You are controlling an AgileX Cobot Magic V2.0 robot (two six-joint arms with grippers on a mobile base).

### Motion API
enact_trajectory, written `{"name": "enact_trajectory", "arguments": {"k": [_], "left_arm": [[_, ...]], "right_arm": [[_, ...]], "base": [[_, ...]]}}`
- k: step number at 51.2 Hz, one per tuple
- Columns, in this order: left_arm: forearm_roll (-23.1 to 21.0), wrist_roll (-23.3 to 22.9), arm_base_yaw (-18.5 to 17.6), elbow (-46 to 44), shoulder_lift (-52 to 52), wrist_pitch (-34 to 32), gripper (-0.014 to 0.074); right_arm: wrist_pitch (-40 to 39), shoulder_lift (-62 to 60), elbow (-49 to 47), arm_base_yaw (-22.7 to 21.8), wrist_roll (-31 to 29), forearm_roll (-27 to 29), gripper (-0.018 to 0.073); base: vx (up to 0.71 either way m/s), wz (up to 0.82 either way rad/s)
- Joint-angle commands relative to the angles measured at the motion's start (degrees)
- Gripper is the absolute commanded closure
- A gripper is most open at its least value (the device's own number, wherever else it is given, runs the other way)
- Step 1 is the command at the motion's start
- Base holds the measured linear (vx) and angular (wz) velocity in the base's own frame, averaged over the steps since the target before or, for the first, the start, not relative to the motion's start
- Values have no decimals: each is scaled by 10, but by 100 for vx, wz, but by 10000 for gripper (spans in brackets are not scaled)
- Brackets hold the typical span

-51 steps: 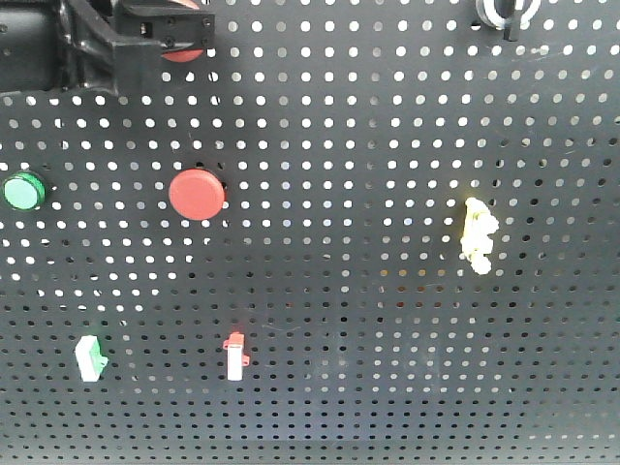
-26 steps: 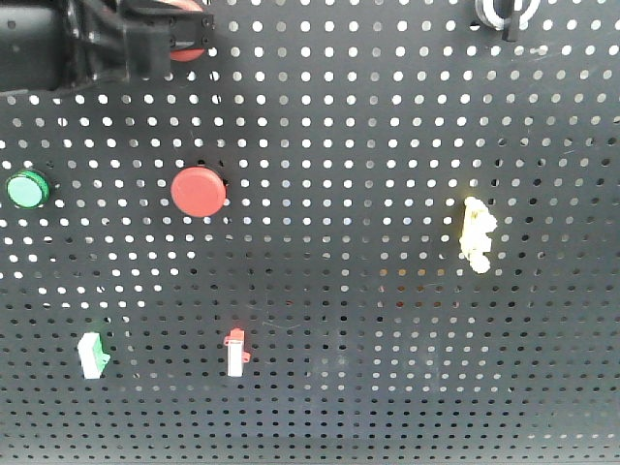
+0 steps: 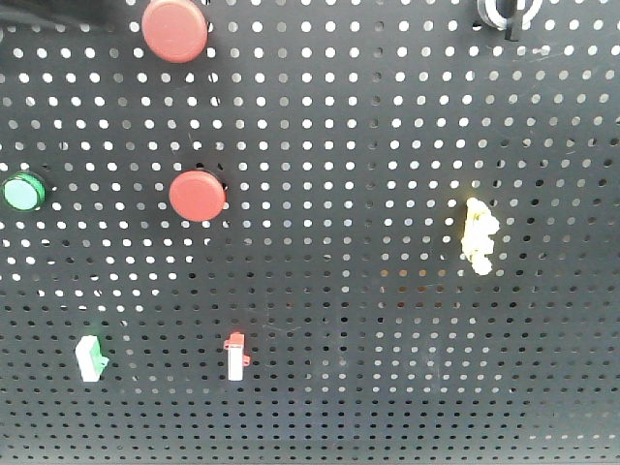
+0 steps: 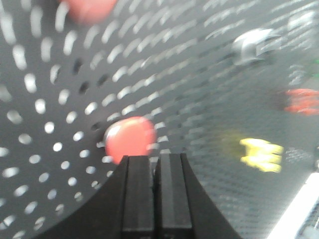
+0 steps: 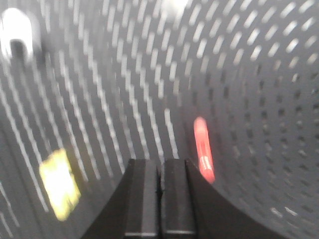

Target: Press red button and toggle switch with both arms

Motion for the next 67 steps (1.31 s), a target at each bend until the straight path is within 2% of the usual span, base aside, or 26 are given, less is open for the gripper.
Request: {"name": "enact_trajectory", "arguments": {"k": [1, 11, 14, 21, 29, 39, 49, 60, 67], "left_arm": [[5, -19, -1, 3, -33, -44, 595], [12, -33, -1, 51, -59, -55, 595], [12, -34, -1, 61, -59, -56, 595], [12, -34, -1, 82, -59, -56, 595], [12, -34, -1, 86, -59, -60, 595], [12, -34, -1, 86, -59, -69, 595], [12, -34, -1, 86, -59, -74, 595], [12, -34, -1, 86, -59, -80, 595], [12, -34, -1, 86, -59, -80, 595]], "right_arm": [[-4, 22, -32, 13, -91, 64, 562], [47, 101, -101, 39, -268, 248, 562], [47, 132, -130, 41, -306, 300, 562], [68, 196, -201, 40, -358, 373, 562], [136, 264, -287, 41, -402, 421, 562], [150, 311, -352, 41, -406, 452, 562], [153, 347, -374, 41, -409, 501, 562], [158, 371, -374, 41, -460, 584, 562], [153, 376, -375, 41, -472, 597, 562]], "base": [[0, 0], [0, 0], [0, 0], [0, 0], [0, 0], [0, 0], [0, 0], [0, 0], [0, 0]]}}
